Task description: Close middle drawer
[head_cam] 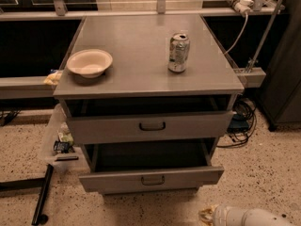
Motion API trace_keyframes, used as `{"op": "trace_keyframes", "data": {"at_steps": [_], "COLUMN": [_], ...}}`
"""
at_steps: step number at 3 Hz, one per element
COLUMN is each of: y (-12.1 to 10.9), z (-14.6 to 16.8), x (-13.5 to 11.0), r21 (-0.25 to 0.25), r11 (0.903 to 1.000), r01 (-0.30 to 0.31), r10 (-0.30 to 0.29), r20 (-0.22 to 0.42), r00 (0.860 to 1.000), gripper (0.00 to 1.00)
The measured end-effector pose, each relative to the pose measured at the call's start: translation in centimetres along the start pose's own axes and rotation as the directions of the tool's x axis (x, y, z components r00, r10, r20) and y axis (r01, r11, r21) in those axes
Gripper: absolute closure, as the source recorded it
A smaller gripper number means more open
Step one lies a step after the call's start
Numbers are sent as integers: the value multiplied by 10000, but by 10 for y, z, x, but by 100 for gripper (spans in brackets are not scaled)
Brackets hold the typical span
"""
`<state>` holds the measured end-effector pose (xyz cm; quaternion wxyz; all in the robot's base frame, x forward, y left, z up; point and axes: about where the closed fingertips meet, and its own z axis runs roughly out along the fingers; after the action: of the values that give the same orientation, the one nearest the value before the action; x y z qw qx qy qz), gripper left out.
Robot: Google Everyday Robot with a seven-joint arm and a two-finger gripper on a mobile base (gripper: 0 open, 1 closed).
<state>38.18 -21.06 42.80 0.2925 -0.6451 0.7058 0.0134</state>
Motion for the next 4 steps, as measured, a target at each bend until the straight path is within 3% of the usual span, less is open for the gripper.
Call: {"op": "trace_keyframes", "data": {"at_steps": [1,2,4], "y": [-20,-49,-100], "z": [10,24,57], "x": [0,-4,-9], "r21": [845,1591,2476], "r11": [9923,9742,9482], "r01": [900,1600,1990], "r10": [-885,-1575,-2062], "r20": [-217,-280,30], "r00": [9958,9871,9785], "gripper": [100,100,100]}}
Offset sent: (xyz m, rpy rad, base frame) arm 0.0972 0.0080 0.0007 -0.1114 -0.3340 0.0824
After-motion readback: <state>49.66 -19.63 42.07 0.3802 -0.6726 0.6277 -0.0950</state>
